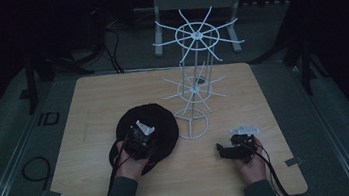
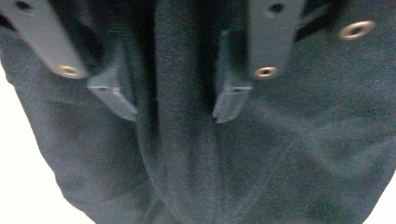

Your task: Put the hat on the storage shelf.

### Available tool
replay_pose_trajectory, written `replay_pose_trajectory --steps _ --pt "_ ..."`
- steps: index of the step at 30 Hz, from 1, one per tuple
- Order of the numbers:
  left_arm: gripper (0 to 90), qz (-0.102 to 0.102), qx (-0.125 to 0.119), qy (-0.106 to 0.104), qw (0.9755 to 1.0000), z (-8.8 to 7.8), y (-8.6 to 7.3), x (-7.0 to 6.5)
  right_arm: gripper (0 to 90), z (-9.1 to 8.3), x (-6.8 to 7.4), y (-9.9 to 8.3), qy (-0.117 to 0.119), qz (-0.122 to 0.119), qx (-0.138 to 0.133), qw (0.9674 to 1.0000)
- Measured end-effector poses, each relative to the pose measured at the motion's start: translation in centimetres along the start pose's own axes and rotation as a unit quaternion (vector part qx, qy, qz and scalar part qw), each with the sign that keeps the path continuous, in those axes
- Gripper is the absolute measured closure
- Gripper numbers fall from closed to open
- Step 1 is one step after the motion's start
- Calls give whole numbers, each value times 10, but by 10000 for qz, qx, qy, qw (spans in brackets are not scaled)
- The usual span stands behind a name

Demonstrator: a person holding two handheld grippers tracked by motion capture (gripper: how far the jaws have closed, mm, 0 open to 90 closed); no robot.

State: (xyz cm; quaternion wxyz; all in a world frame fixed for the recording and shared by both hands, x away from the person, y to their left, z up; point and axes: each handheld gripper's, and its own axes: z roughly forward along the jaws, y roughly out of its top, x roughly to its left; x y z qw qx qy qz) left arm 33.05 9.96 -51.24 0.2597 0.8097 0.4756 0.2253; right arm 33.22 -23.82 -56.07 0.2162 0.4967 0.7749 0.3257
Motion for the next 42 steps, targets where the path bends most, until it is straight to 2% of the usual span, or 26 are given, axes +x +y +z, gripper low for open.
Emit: replay_pose_trajectory --steps 5,7,11,19,22,25,29,37,42 --pt "801 -17 80 -69 9999 -2 1 5 113 0 0 0 -1 -1 0 10000" --pt "826 -35 55 -115 9999 -4 1 8 113 0 0 0 -1 -2 1 10000" --pt "839 -30 35 -219 9997 -9 2 14 112 0 0 0 1 -1 1 10000" --pt "845 -245 -351 -409 9982 -29 6 32 113 0 0 0 0 -3 1 10000" --pt "845 -278 -473 -400 9977 -36 7 37 113 0 0 0 1 6 3 10000" --pt "845 -212 -608 -349 9973 -43 9 40 113 0 0 0 1 7 3 10000" --pt "845 -204 -688 -330 9969 -49 11 44 113 0 0 0 3 17 2 10000" --pt "846 -377 -873 -445 9945 -60 11 58 113 0 0 0 3 20 1 10000" --pt "847 -528 -1064 -554 9914 -67 12 67 113 0 0 0 -1 6 -4 10000"
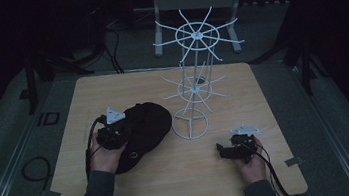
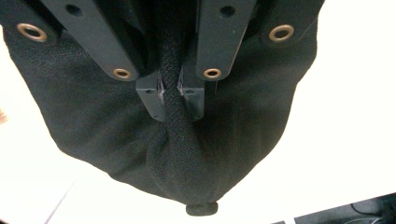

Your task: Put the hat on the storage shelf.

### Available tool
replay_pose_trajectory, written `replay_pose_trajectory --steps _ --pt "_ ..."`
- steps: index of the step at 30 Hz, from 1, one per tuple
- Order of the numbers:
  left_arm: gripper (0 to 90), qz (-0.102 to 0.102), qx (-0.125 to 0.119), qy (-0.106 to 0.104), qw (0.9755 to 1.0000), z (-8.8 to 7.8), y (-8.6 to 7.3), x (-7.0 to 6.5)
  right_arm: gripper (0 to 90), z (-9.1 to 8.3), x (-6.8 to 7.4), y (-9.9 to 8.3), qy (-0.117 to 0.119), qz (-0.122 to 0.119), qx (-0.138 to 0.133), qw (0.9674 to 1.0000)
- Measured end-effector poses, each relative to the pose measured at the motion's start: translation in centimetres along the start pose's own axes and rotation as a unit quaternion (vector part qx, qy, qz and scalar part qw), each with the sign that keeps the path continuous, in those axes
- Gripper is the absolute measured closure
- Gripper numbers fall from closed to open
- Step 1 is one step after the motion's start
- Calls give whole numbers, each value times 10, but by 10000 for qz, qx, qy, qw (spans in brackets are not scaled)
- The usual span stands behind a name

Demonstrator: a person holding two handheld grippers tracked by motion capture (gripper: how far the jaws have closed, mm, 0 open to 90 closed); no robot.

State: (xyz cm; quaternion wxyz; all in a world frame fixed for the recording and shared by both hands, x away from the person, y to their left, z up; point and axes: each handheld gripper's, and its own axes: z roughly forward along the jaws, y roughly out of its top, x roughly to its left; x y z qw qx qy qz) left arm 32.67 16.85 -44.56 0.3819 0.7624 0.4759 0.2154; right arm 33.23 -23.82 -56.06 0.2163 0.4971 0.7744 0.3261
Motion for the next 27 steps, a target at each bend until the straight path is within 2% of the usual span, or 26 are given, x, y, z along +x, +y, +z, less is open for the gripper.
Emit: replay_pose_trajectory --steps 5,14,27 --pt "846 -162 -179 -139 9996 -8 3 7 112 0 0 0 -1 -10 0 10000" --pt "846 -294 -373 -254 9985 -18 9 16 113 0 0 0 0 -7 1 10000" --pt "845 -344 -615 -398 9967 -32 17 22 113 0 0 0 3 2 8 10000"
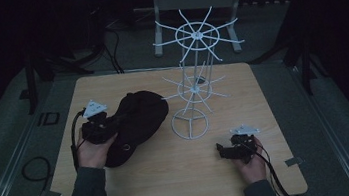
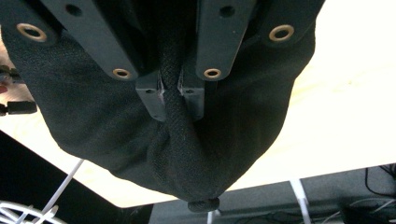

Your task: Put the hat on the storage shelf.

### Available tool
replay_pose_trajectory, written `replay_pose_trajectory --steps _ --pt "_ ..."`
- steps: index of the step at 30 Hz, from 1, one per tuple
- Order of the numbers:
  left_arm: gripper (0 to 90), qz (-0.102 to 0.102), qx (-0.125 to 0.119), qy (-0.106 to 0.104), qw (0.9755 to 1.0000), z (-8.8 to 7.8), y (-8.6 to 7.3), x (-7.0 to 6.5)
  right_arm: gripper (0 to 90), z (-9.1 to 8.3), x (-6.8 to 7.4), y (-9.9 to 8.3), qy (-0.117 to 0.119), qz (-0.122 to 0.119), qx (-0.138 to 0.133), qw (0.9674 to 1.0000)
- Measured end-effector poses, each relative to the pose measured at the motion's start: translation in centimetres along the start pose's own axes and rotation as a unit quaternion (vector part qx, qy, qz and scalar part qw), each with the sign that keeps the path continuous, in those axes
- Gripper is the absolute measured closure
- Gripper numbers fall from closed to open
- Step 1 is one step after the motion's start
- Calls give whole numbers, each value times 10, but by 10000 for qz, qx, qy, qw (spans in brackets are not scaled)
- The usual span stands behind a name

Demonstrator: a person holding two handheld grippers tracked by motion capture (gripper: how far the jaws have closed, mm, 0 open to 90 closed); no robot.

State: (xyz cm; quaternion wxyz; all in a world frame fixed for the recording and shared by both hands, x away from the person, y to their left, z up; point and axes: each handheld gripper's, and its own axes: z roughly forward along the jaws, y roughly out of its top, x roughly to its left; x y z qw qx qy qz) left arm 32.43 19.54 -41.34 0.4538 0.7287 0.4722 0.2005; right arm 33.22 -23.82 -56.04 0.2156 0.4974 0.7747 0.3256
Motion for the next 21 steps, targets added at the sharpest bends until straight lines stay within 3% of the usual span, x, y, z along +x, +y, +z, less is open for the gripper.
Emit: replay_pose_trajectory --steps 21 --pt "844 -129 -371 -129 9991 -22 15 8 113 0 0 0 -1 20 0 10000"
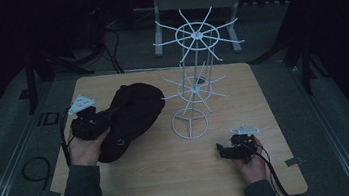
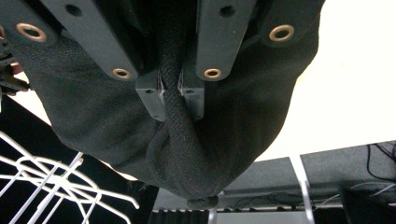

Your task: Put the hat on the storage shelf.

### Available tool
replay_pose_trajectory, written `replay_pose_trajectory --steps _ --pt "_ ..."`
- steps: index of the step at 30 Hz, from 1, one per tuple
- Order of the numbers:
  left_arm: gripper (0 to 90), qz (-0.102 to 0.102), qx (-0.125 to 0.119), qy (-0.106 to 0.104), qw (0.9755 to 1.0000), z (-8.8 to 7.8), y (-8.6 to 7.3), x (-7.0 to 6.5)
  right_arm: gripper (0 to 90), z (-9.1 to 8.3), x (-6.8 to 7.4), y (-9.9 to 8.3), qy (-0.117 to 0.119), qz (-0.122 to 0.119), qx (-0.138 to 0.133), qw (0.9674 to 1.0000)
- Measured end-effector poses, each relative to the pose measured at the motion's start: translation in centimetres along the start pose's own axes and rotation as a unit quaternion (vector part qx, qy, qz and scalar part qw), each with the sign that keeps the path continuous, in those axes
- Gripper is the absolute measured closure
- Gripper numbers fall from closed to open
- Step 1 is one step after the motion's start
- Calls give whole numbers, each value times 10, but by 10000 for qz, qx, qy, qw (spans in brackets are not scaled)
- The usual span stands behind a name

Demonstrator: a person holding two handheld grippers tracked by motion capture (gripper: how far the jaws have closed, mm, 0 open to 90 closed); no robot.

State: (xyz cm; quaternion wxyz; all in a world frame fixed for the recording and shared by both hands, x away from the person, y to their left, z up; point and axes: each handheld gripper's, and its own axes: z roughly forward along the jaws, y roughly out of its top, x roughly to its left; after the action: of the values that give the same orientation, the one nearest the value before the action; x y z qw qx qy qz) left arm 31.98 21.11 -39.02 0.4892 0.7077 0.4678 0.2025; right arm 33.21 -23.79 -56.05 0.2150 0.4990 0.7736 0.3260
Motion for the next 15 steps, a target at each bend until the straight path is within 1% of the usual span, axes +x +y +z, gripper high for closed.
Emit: replay_pose_trajectory --steps 6,15 --pt "844 8 -96 -15 10000 -5 5 0 112 0 0 0 2 -10 8 10000" --pt "844 -56 -251 -82 9996 -13 13 4 113 0 0 0 2 -18 0 10000"
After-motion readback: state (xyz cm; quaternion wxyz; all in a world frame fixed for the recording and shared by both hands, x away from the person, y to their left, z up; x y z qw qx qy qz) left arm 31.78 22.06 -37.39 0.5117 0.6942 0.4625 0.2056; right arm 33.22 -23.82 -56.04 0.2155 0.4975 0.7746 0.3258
